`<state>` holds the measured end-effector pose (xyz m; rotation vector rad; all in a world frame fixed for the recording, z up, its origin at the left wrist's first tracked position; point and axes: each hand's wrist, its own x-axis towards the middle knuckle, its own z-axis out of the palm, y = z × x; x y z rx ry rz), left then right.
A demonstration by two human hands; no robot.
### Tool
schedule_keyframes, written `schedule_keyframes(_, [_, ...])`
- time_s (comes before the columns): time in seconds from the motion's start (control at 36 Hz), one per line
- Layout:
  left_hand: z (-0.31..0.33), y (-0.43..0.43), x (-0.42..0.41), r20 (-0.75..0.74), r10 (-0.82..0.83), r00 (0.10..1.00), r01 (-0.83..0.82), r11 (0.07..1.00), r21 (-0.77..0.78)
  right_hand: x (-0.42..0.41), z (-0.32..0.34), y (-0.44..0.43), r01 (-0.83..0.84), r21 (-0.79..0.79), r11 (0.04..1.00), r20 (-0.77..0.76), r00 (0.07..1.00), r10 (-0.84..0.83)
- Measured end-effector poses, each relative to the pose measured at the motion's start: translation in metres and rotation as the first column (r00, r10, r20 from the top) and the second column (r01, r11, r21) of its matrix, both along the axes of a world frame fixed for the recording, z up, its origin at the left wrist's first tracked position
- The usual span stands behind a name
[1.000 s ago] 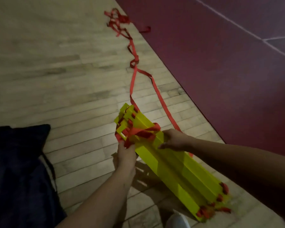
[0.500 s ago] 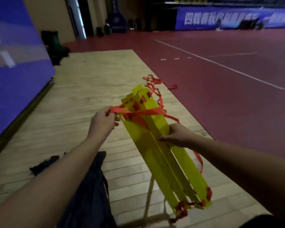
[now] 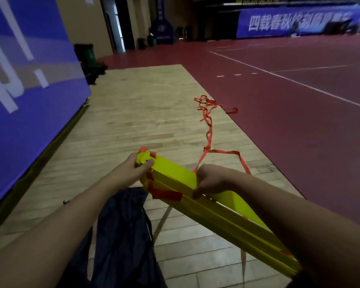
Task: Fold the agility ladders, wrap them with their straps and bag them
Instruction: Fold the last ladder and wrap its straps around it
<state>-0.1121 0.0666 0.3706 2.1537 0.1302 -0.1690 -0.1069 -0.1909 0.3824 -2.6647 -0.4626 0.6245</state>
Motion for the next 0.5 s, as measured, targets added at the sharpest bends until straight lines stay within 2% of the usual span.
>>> schedule_keyframes(0.17, [0.006,0.003,0.017,0.190,0.139,0.972,-0.156,0.985,0.077,0.004,0.002,0.000,-0.050,-0.041,0.998,-0.014,0.999,0.049])
schedule_keyframes(0.28, [0.000,0.015,0.026,0.071,0.049,0.996,-0.040,0.991,-0.130,0.007,-0.002,-0.006,-0.071,-0.061,0.996,-0.066,0.996,0.067])
schedule_keyframes(0.31, [-0.001,0.016,0.028,0.049,0.064,0.997,-0.053,0.979,-0.196,0.009,-0.003,-0.007,-0.082,-0.072,0.994,-0.072,0.994,0.077])
schedule_keyframes(0.36, [-0.003,0.018,0.036,0.022,0.229,0.973,-0.211,0.924,-0.318,0.012,-0.003,-0.010,-0.099,-0.087,0.991,-0.081,0.992,0.092])
schedule_keyframes(0.42, [-0.005,0.028,0.047,-0.028,0.447,0.894,-0.424,0.825,-0.373,0.013,-0.002,-0.014,-0.093,-0.069,0.993,-0.083,0.993,0.087])
schedule_keyframes(0.47, [-0.012,0.046,0.055,-0.055,0.548,0.835,-0.545,0.808,-0.223,0.016,0.000,-0.018,-0.058,-0.009,0.998,-0.071,0.996,0.057])
schedule_keyframes(0.5, [-0.018,0.053,0.056,-0.075,0.544,0.835,-0.549,0.834,-0.060,0.017,0.001,-0.020,-0.029,0.044,0.999,-0.058,0.998,0.032])
